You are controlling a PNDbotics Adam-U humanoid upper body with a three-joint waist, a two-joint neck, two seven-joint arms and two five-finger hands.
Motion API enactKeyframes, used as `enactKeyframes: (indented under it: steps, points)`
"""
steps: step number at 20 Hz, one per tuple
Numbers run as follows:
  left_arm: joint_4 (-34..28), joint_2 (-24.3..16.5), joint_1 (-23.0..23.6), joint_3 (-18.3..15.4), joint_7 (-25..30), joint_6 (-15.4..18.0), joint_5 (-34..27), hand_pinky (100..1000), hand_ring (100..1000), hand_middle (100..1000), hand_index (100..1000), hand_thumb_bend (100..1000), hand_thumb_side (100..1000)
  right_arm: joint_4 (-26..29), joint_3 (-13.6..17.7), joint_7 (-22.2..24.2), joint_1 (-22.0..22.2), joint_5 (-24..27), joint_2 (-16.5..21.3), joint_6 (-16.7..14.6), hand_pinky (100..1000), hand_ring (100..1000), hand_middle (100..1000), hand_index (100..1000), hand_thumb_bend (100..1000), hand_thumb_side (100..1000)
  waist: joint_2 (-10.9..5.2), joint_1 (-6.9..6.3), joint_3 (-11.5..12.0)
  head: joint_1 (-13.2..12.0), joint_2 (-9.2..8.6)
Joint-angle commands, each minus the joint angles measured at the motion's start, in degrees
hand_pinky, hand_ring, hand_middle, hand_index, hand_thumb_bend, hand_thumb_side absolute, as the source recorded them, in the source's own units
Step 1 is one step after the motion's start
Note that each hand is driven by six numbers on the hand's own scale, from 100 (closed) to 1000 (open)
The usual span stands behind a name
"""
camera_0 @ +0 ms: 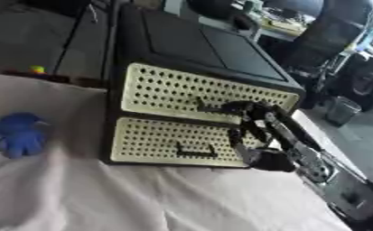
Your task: Pick up objects from table and place into drawer.
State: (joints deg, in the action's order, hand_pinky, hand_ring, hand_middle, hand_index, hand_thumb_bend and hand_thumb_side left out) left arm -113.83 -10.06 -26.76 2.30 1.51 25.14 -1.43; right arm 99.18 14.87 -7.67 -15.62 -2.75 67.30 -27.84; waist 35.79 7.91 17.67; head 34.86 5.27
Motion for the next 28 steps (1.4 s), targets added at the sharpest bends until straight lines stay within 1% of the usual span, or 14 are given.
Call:
enactKeyframes:
  steps: [1, 6, 13, 18, 22, 24, 28]
  points:
    - [-0.76, -0.26, -0.59, -0.11, 0.04, -0.03, 0.25, 556, 531, 654, 863, 171, 1000, 0.54, 0.91, -0.12, 0.28, -0.84, 1.24, -0.14, 351, 100, 100, 840, 100, 304, -1.11, -0.05, 0.22, -0.06, -1.57]
    - [-0.76, -0.37, -0.49, -0.26, -0.11, 0.12, 0.42, 556, 529, 654, 863, 170, 1000, 0.13, 1.71, -1.30, 1.20, -2.06, 1.20, -0.32, 351, 100, 100, 842, 100, 300, -0.86, 0.04, 0.40, -0.07, -3.01]
    - [-0.76, -0.34, -0.46, -0.30, -0.16, 0.08, 0.72, 557, 528, 654, 863, 170, 1000, -0.55, 2.27, -2.11, 1.99, -4.45, 1.06, 0.00, 358, 100, 100, 841, 100, 302, -0.46, 0.19, 0.22, -0.20, -4.11]
    - [-0.76, -0.29, -0.49, -0.30, -0.20, 0.20, 0.84, 558, 527, 654, 863, 169, 1000, -1.13, 2.65, -2.30, 2.22, -4.63, 1.06, 0.11, 357, 100, 100, 854, 100, 301, -0.15, 0.17, 0.37, -0.18, -4.86]
    - [-0.76, -0.13, -0.42, -0.29, -0.19, 0.19, 0.99, 557, 525, 653, 863, 169, 1000, -1.65, 2.88, -2.42, 2.08, -4.27, 1.12, 0.16, 359, 100, 100, 848, 100, 300, 0.32, 0.11, 0.32, -0.07, -4.82]
    - [-0.76, -0.01, -0.42, -0.23, -0.12, 0.09, 1.05, 557, 525, 653, 862, 170, 1000, -1.64, 2.79, -2.22, 2.05, -4.73, 0.90, 0.12, 360, 100, 100, 831, 100, 298, 0.56, 0.13, 0.21, -0.01, -4.47]
    - [-0.76, 0.10, -0.45, -0.13, 0.03, -0.01, 1.10, 557, 524, 653, 863, 169, 1000, -1.53, 2.59, -1.82, 2.16, -5.71, 0.56, 0.23, 362, 100, 100, 785, 100, 296, 0.73, 0.09, 0.10, 0.15, -4.51]
